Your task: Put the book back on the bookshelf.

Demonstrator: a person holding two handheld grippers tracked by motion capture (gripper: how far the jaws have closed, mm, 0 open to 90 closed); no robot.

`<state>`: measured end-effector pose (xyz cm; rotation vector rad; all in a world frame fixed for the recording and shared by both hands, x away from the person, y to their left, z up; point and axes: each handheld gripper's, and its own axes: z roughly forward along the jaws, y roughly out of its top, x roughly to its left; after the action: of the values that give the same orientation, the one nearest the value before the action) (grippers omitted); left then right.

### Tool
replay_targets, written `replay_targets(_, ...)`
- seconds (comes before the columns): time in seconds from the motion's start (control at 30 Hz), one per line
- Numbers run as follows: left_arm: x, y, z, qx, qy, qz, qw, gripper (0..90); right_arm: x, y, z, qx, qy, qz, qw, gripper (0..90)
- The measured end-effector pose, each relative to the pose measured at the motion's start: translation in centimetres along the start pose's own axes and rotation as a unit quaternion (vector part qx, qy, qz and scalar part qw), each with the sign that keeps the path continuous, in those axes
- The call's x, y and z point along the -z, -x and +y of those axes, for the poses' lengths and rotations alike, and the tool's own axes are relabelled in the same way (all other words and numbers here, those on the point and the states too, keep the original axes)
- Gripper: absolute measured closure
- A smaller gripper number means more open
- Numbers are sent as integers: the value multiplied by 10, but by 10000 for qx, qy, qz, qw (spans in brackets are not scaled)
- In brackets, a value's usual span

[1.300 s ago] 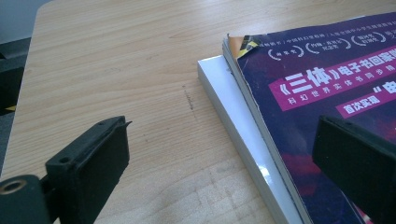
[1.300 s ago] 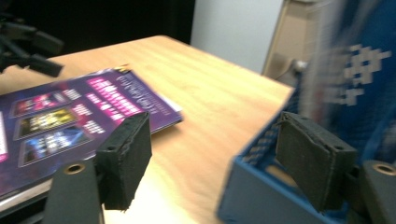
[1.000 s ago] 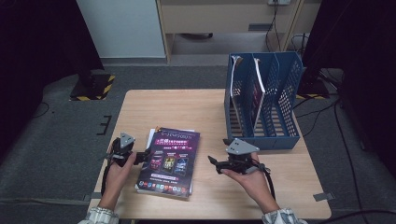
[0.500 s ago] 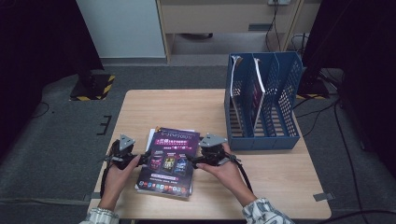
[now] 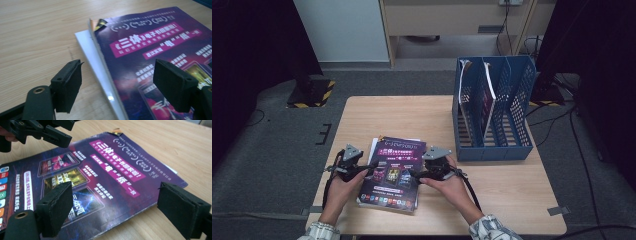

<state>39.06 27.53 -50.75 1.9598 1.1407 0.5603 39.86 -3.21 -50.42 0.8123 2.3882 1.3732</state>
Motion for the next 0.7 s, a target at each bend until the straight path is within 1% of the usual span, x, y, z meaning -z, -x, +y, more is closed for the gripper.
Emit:
replay_targets(0.07,-2,2,1,-125,-67,7,9999,241,0,0,-1,-96,-12,37,9999,131)
replay_targets(0.1,-4,3,1,-113,-61,10,9999,255,0,0,-1,-67,-30,51,10000,128)
replay_targets(0.13,-5,3,1,-46,-58,-23,10000,259,0,-1,-2,-55,-63,51,10000,126)
replay_targets(0.17,-7,3,1,-28,-65,-50,10000,265,-1,-1,-2,-36,-92,72,9999,125)
replay_targets(0.23,-10,3,0,-67,-139,-59,9999,271,-1,-3,-3,2,-132,86,9999,124)
replay_targets(0.27,-11,2,0,-58,-170,-61,9998,268,-2,-3,-3,17,-146,92,9999,127)
replay_targets(0.33,-14,2,-1,28,-133,-140,9998,243,-2,-2,-3,32,-115,91,9999,143)
replay_targets(0.4,-16,2,-1,10,-153,-158,9998,246,-3,-1,-4,7,-122,62,9999,128)
replay_targets(0.47,-18,2,-1,-51,-204,-230,9995,255,-4,0,-6,-32,-173,46,9998,109)
replay_targets(0.57,-19,3,-1,-18,-210,-257,9994,264,-6,1,-7,-92,-273,-1,9996,102)
replay_targets(0.63,-20,4,-1,21,-183,-302,9994,272,-6,2,-8,-126,-323,15,9994,95)
replay_targets(0.67,-20,6,-1,-18,-197,-350,9992,285,-6,1,-9,-125,-347,33,9993,90)
replay_targets(0.7,-20,6,-1,-16,-202,-343,9992,282,-6,1,-9,-106,-379,46,9992,87)
